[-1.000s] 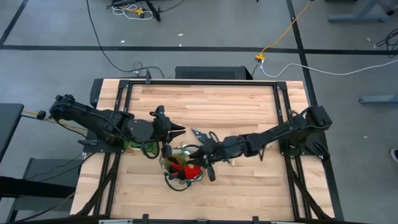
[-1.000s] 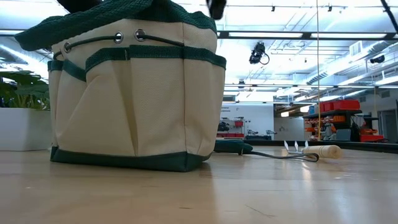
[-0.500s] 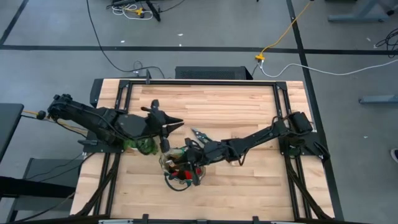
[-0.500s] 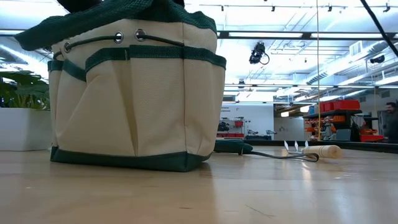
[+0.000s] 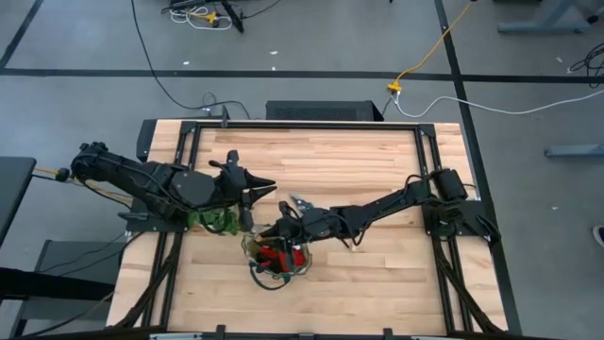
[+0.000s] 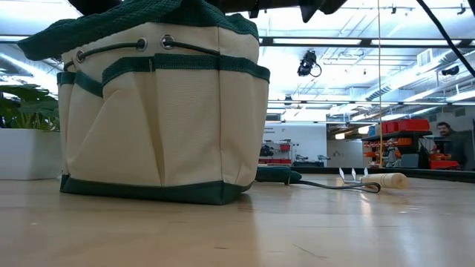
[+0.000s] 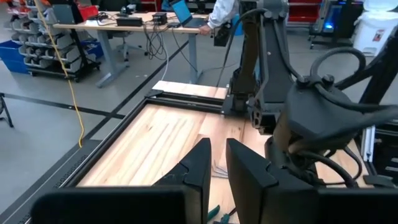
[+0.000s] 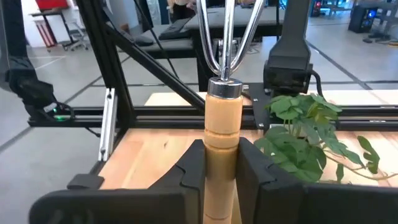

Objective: Pick & Place Garden tools in Gardening bag
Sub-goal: Put the bottom hand rake into the gardening bag

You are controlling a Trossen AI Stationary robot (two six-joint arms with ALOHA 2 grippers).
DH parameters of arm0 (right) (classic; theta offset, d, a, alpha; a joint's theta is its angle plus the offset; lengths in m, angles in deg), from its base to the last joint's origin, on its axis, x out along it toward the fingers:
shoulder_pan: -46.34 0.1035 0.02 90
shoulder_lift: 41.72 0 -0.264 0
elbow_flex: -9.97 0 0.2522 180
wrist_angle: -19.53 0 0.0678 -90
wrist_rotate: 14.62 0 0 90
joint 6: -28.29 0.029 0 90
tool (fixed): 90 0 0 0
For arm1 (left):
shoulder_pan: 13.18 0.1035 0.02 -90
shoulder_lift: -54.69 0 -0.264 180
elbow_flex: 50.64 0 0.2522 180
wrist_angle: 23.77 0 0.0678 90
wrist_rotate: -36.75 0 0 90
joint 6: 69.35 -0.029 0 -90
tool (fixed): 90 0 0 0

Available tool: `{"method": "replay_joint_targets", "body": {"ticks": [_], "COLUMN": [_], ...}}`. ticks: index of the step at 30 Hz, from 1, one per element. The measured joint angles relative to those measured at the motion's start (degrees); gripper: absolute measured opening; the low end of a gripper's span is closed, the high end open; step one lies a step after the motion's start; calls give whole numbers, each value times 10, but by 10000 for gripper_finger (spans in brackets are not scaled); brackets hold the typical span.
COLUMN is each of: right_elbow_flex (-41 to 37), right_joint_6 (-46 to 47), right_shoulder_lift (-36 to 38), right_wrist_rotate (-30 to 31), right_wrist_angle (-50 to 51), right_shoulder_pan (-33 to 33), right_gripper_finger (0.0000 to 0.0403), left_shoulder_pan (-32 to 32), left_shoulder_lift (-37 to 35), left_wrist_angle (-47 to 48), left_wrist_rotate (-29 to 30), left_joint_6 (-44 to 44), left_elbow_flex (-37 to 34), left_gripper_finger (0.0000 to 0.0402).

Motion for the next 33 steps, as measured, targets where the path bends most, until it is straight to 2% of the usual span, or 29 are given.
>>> {"method": "replay_joint_targets", "body": {"ticks": [24, 33], "right_elbow_flex": [0, 0], "right_joint_6": [-10, -11], "right_shoulder_lift": [1, 0], "right_wrist_rotate": [0, 20], "right_wrist_angle": [19, 26], "right_shoulder_pan": [-3, -3], "right_gripper_finger": [45, 122], "left_shoulder_pan": [0, 0], "left_shoulder_lift": [0, 0], "left_wrist_angle": [0, 0], "left_wrist_rotate": [-6, -6], "left_joint_6": [0, -1], "left_elbow_flex": [0, 0], "left_gripper_finger": [55, 55]}}
